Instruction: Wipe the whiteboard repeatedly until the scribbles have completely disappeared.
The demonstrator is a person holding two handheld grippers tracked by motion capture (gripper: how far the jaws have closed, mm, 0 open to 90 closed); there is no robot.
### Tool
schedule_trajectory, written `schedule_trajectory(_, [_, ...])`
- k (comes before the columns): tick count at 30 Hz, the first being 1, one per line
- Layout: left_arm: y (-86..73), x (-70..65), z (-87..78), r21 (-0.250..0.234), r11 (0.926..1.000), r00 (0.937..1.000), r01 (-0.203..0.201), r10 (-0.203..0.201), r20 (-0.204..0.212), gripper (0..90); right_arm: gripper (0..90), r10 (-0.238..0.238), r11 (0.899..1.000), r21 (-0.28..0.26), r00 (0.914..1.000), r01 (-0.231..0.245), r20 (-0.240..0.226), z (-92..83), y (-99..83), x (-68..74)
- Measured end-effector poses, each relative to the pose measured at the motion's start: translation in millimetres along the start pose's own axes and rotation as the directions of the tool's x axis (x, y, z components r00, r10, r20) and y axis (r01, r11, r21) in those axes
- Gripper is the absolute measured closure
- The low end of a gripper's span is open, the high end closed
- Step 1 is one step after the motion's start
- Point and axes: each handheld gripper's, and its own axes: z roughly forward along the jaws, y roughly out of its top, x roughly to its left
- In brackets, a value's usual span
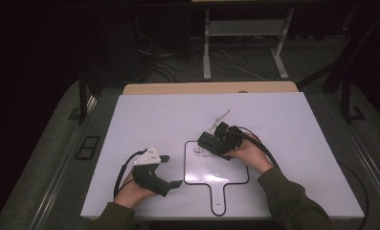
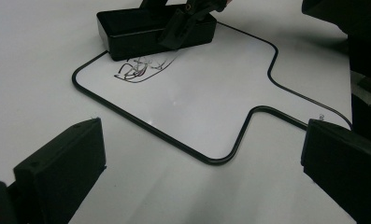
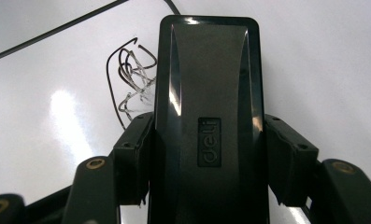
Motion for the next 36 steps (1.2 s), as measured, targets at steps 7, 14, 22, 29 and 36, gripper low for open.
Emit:
schedule_trajectory(7, [0.4, -0.8, 1.6, 0.004, 1.0, 1.0, -0.001, 0.001, 0.004, 0.0, 38.8, -0.067, 0.998, -0.003, 0.9974, 0.067, -0.025, 4.0, 7.0, 18.1])
schedule_trajectory(14, [0.5, -0.9, 1.5, 0.002, 1.0, 1.0, -0.002, 0.002, 0.004, 0.0, 38.9, -0.068, 0.998, 0.0, 0.9963, 0.068, -0.052, 5.9, 11.4, 25.6])
schedule_trajectory(22, [1.0, -1.4, 1.9, 0.002, 1.0, 1.0, -0.003, 0.003, 0.006, 0.0, 38.8, -0.021, 1.0, 0.001, 0.9998, 0.021, -0.004, 5.9, 10.1, 7.1])
schedule_trajectory(29, [1.1, -1.5, 2.4, 0.001, 1.0, 1.0, -0.001, 0.001, 0.007, 0.0, 38.8, -0.014, 1.0, 0.014, 0.9999, 0.014, 0.008, 7.0, 14.1, 6.2])
schedule_trajectory(36, [1.3, -1.7, 2.6, -0.001, 1.0, 1.0, -0.001, 0.001, 0.008, 0.0, 38.8, -0.068, 0.998, 0.01, 0.9971, 0.069, -0.033, 10.6, 20.5, 24.9])
